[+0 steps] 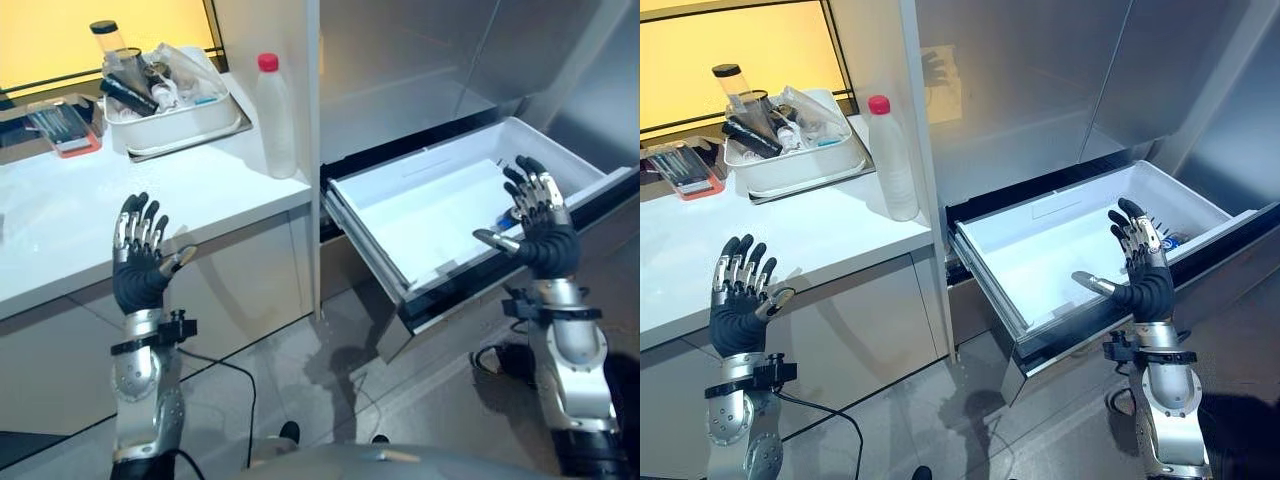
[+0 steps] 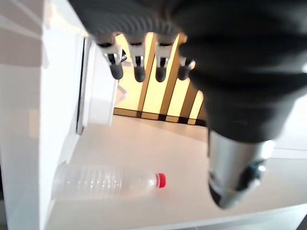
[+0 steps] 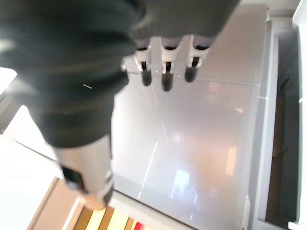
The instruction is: Take the drinks into the refrigerator
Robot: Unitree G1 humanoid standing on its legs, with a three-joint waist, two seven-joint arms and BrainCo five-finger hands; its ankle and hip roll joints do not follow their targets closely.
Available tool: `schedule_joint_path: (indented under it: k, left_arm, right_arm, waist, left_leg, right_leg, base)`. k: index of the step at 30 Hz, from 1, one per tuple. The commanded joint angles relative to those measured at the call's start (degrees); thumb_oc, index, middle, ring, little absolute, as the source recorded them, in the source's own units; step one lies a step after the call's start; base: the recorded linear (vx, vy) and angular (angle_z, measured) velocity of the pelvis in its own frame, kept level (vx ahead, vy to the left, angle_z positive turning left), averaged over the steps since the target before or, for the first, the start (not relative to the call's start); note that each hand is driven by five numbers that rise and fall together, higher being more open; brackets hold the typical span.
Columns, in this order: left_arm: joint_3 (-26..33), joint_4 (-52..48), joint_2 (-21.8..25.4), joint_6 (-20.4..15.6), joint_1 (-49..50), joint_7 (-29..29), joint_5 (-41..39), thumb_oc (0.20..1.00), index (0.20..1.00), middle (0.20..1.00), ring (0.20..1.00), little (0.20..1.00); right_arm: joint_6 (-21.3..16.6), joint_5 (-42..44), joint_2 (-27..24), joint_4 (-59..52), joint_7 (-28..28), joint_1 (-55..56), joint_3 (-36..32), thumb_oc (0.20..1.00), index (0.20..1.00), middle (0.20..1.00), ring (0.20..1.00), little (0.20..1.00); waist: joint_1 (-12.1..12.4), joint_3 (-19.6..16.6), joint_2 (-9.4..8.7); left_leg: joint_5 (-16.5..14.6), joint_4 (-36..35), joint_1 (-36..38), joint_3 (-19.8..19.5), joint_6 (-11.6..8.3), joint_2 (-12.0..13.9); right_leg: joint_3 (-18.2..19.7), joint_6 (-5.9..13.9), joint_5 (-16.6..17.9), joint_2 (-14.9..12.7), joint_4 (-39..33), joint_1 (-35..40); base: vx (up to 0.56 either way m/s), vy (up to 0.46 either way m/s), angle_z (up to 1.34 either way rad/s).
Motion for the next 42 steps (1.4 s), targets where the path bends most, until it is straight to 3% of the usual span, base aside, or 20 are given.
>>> schedule_joint_path:
  k: [1,8,16,22,23,29,36,42]
  left_arm:
    - [2.87,-1.34,3.65,-2.56,-2.08,0.47,-0.57,1.0,1.0,1.0,1.0,1.0]
    - [3.72,-0.69,4.25,-2.17,-2.8,0.74,-0.55,1.0,1.0,1.0,1.0,1.0]
    - [4.67,2.49,8.25,-1.1,-7.91,3.12,0.57,1.0,1.0,1.0,1.0,1.0]
    - [5.08,10.63,14.53,-0.76,-15.85,6.8,-0.27,1.0,1.0,1.0,1.0,1.0]
    - [5.14,13.8,18.18,-0.47,-18.88,8.03,-0.47,1.0,1.0,1.0,1.0,1.0]
    - [5.66,18.48,26.86,0.66,-24.24,10.14,-0.05,1.0,1.0,1.0,1.0,1.0]
    - [3.65,22.3,32.69,1.45,-29.15,10.87,1.02,1.0,1.0,1.0,1.0,1.0]
    - [1.92,21.96,33.5,0.97,-30.66,8.91,-0.77,1.0,1.0,1.0,1.0,1.0]
  right_arm:
    - [-2.19,1.16,-0.26,-1.03,0.04,-4.29,0.48,1.0,1.0,1.0,1.0,1.0]
    - [-1.71,1.68,-0.53,-0.52,0.44,-4.06,0.42,1.0,1.0,1.0,1.0,1.0]
    - [-0.41,2.54,-1.36,0.24,2.19,-4.41,1.52,1.0,1.0,1.0,1.0,1.0]
    - [0.8,4.06,-3.2,0.95,3.69,-6.37,4.09,1.0,1.0,1.0,1.0,1.0]
    - [1.16,4.69,-4.22,1.3,4.11,-7.28,4.93,1.0,1.0,1.0,1.0,1.0]
    - [1.93,5.25,-6.31,1.5,4.73,-8.7,6.31,1.0,1.0,1.0,1.0,1.0]
    - [1.87,5.7,-7.7,0.73,4.92,-8.5,5.2,1.0,1.0,1.0,1.0,1.0]
    - [1.31,6.64,-8.62,-0.94,5.18,-8.42,4.01,1.0,1.0,1.0,1.0,1.0]
  waist:
    - [0.47,-0.97,-1.59]
    - [0.55,-0.81,-0.98]
    - [-0.02,-0.94,-0.47]
    - [-1.27,-1.22,0.09]
    - [-1.98,-1.21,0.33]
    - [-3.4,-0.65,0.31]
    - [-4.76,0.17,0.16]
    - [-5.41,1.03,-0.06]
  left_leg:
    - [-3.39,1.24,-0.75,0.95,3.49,-2.98]
    - [-3.52,1.54,-0.86,0.51,3.52,-3.19]
    - [-4.7,2.45,-0.43,1.39,3.86,-3.27]
    - [-5.64,2.83,0.17,3.57,3.89,-2.94]
    - [-5.92,3.02,0.18,4.35,3.83,-2.89]
    - [-7.21,4.36,-0.13,6.96,3.86,-2.56]
    - [-8.74,6.59,-1.03,9.17,4.1,-2.24]
    - [-10.04,9.05,-2.44,10.72,4.3,-2.23]
  right_leg:
    - [0.77,-0.14,-8.03,-0.45,7.31,-0.89]
    - [0.32,-0.21,-8.36,-0.6,7.33,-0.77]
    - [1.37,-0.02,-8.85,-0.72,7.56,-0.45]
    - [3.47,0.31,-8.89,-0.57,7.19,-0.47]
    - [4.42,0.53,-8.87,-0.51,7.36,-0.88]
    - [7.51,0.91,-9.1,-0.29,8.63,-2.49]
    - [10.16,1.26,-9.66,0.02,10.18,-4.4]
    - [12.6,1.26,-9.59,0.5,10.98,-6.4]
  base:
    - [0.0,0.0,0.0]
    - [0.01,0.002,0.0]
    - [0.05,0.014,0.0]
    - [0.07,0.034,-0.16]
    - [0.05,0.042,-0.25]
    - [0.06,0.033,-0.33]
    - [0.05,0.023,-0.22]
    - [0.03,0.013,-0.22]
